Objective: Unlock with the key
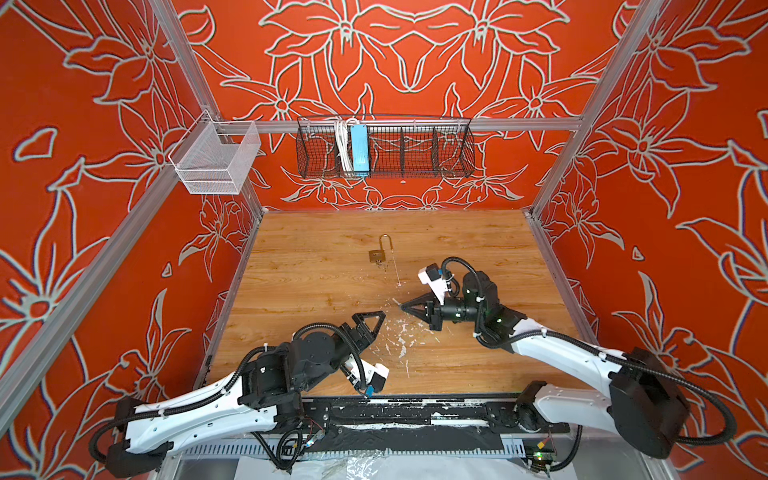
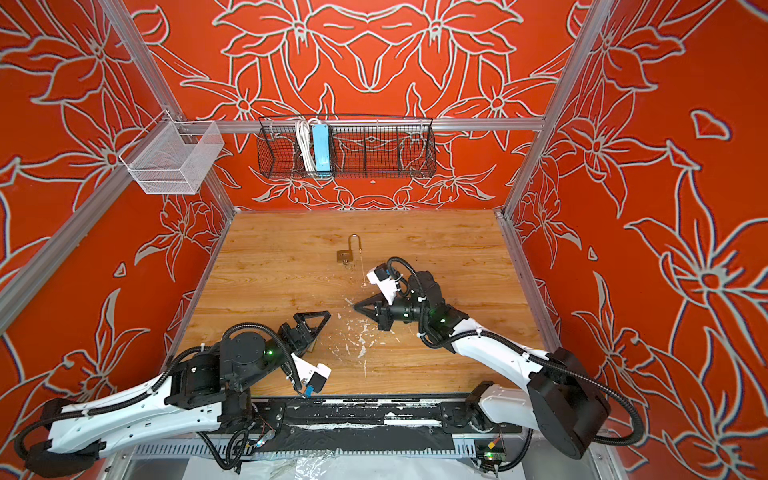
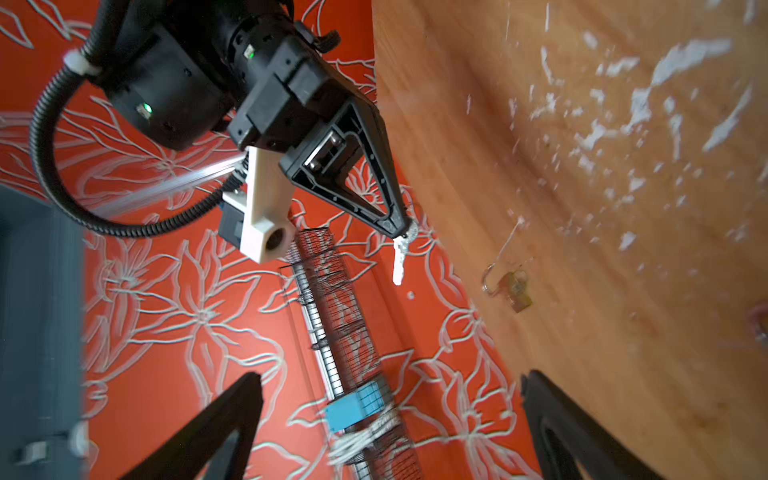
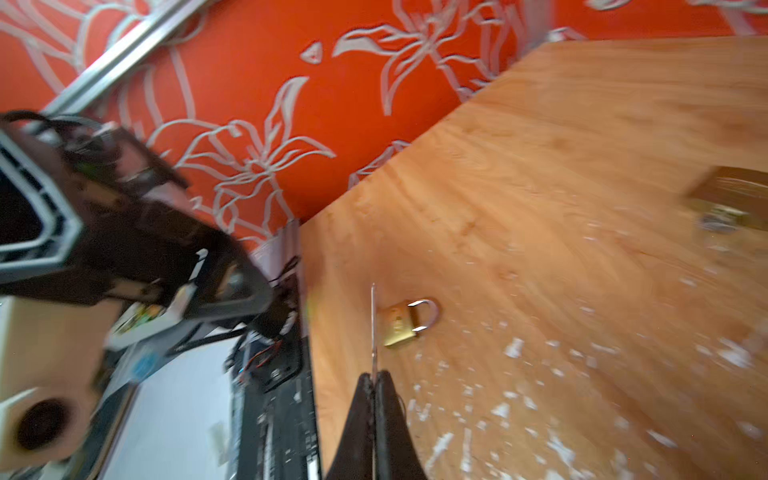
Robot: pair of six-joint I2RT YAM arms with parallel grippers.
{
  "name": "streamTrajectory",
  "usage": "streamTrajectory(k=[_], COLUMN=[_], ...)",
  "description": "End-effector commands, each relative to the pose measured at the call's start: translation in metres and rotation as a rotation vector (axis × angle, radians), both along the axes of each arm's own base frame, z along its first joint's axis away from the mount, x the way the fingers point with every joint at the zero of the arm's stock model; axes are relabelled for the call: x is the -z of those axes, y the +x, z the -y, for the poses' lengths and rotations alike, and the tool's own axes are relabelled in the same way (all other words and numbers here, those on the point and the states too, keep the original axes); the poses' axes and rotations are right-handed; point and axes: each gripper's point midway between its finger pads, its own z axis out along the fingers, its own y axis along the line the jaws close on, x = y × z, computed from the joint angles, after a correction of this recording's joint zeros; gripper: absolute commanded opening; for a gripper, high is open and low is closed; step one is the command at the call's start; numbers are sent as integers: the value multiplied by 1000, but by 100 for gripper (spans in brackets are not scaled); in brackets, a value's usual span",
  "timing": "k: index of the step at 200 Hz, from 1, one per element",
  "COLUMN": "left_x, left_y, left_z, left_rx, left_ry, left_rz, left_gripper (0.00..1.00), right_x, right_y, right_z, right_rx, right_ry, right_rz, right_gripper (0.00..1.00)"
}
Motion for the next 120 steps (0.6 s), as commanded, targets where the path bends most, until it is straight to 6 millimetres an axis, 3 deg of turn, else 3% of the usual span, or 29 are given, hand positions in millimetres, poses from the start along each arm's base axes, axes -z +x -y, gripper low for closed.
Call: streamTrajectory(k=[1,3,5,9,18,31,52,77,95,120], left_x=[-19,-23,-13,-27,-32,-19,31,95,107,92], left_y=[10,13,17,24,34,50,56,37,33,45], left_z=[12,13,13,11,6,0,-4,13,11,-28], left_rx=[-205,-245,-295,-371,-555,-847,-1248,-1459,-1503,-1485], left_ry=[-343,-389,-390,-470,-538,-598,-684,-770,-888,-1205], left_rz=[-358,-401,-448,-511,-681,-933,-1253,-1584,-1621,-1421], left_gripper=[97,97,97,97,97,97,97,97,97,97], right_x=[27,29,30,33,36,39,40,35,31,27], right_y=[51,52,54,57,61,65,69,68,67,66], right_z=[49,52,55,60,68,80,96,103,107,108], right_rx=[372,386,400,427,472,537,617,633,640,638], right_ry=[-95,-96,-96,-99,-112,-144,-169,-163,-157,-148], right_rz=[-22,-26,-29,-33,-34,-26,-23,-12,7,15], right_gripper=[0,0,0,0,0,0,0,0,0,0])
